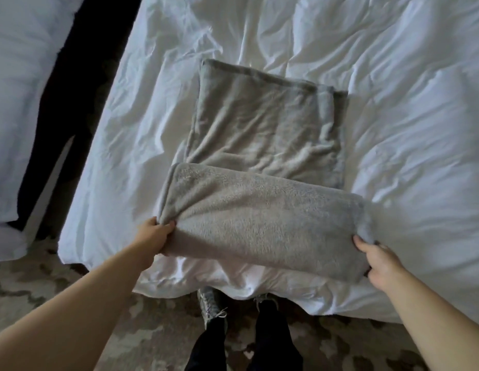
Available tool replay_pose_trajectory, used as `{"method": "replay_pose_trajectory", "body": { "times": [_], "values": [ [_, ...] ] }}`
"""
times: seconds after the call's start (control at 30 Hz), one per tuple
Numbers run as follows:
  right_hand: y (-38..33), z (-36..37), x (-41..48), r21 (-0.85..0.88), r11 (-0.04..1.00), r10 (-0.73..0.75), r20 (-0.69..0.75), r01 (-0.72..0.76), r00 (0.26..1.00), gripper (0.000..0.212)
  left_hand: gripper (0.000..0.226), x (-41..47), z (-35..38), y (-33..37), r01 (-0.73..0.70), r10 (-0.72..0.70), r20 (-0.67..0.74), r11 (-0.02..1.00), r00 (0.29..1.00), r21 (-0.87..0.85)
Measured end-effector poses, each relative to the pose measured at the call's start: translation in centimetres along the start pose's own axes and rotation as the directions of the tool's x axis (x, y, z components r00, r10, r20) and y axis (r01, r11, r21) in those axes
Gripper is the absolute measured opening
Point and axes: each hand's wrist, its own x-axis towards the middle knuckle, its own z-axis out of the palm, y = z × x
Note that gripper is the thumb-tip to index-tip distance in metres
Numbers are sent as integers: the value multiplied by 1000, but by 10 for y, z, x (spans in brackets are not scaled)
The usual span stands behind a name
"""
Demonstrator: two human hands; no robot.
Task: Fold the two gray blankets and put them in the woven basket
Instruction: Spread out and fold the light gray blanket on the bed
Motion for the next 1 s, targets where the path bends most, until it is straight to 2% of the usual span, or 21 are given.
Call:
{"method": "replay_pose_trajectory", "body": {
  "times": [0.07,0.13,0.2,0.27,0.33,0.43,0.5,0.63,0.7,0.8,0.87,0.93,1.0],
  "values": [
    [-3,7,-6,-6,998,69,49,-69,996,40,33,2,4,9,-17,26,-72,993,997,116],
    [-11,17,-9,-26,995,98,93,-96,991,37,40,4,8,25,-110,121,-87,986,989,124],
    [-17,25,-6,-4,998,62,102,-62,993,34,39,8,15,38,-197,199,2,970,980,144],
    [-18,26,-1,69,998,-12,76,7,997,27,31,14,19,42,-229,224,66,970,972,81],
    [-14,24,2,97,995,-18,18,16,1000,32,28,19,18,43,-209,209,13,974,978,92],
    [0,22,6,-46,996,65,-114,-70,991,56,41,23,14,44,-63,89,-85,961,992,269],
    [2,25,6,-81,995,43,-127,-54,991,58,43,21,15,52,-43,75,-87,946,993,322],
    [-20,29,12,-76,997,-25,-34,22,999,57,54,24,21,77,-150,176,-55,936,983,319],
    [-29,31,18,-61,998,0,56,3,998,53,63,31,21,86,-73,82,-18,958,996,279],
    [-32,31,25,-159,984,101,95,-85,990,44,68,38,24,87,53,-52,-10,956,999,288],
    [-31,33,27,-196,976,110,53,-97,993,44,64,37,27,87,58,-46,-44,945,998,321],
    [-41,36,32,-209,978,10,-63,-23,998,50,63,36,32,95,7,17,-80,956,997,294],
    [-65,43,35,-261,963,-113,-157,69,981,57,75,42,37,114,-70,102,-101,959,990,274]
  ]
}}
